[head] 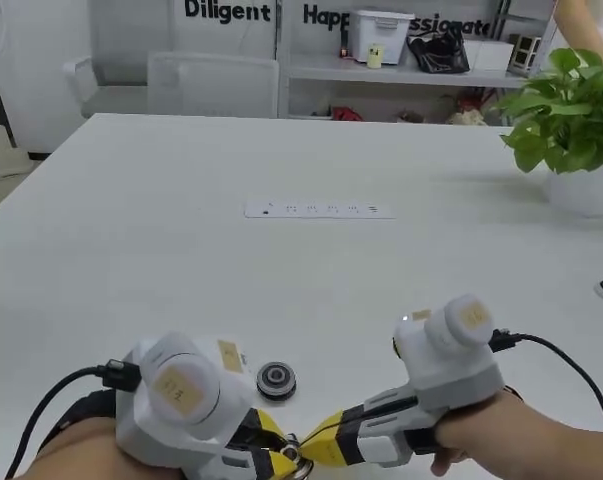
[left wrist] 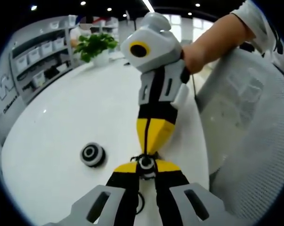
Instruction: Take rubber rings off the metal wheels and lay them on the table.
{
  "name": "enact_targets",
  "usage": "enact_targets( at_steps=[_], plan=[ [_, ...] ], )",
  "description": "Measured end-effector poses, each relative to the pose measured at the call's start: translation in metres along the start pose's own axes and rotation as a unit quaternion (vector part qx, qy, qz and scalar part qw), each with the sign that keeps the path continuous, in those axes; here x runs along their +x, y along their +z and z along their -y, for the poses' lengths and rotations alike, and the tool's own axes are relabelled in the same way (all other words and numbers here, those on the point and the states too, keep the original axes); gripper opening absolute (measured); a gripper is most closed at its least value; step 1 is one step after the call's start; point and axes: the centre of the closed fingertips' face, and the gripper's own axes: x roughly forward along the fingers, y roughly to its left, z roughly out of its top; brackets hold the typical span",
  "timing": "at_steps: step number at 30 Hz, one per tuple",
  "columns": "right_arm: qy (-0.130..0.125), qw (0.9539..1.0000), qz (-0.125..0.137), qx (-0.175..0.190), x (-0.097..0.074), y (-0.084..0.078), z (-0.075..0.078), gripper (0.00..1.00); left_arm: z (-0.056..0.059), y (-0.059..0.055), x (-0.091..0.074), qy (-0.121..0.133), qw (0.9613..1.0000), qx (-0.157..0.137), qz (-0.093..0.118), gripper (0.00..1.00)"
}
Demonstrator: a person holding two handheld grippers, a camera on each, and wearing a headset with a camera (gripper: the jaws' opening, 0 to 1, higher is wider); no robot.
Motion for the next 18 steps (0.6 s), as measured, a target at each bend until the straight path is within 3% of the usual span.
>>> enact_targets(
  at_steps=[2, 3, 4, 10, 18],
  plan=[
    [0.019, 0.9998, 0.006, 0.0, 0.003, 0.003, -0.009, 0.0, 0.0, 0.0, 0.0, 0.001, 1.0, 0.001, 0.0, 0.12],
    [0.017, 0.9993, -0.001, -0.032, 0.004, 0.003, -0.009, 0.0, 0.0, -0.001, 0.0, 0.0, 1.0, 0.001, -0.001, 0.12],
    [0.016, 0.9997, -0.003, -0.015, 0.003, 0.002, -0.01, 0.0, 0.0, 0.0, 0.001, 0.0, 1.0, -0.001, 0.001, 0.12],
    [-0.004, 0.9999, 0.002, -0.013, -0.003, -0.001, 0.003, 0.0, 0.0, 0.0, 0.001, 0.0, 1.0, 0.004, 0.004, 0.12],
    [-0.013, 0.9999, 0.005, -0.007, -0.005, -0.002, 0.007, 0.0, 0.001, 0.0, 0.001, -0.002, 0.9997, 0.024, -0.001, 0.14]
  ],
)
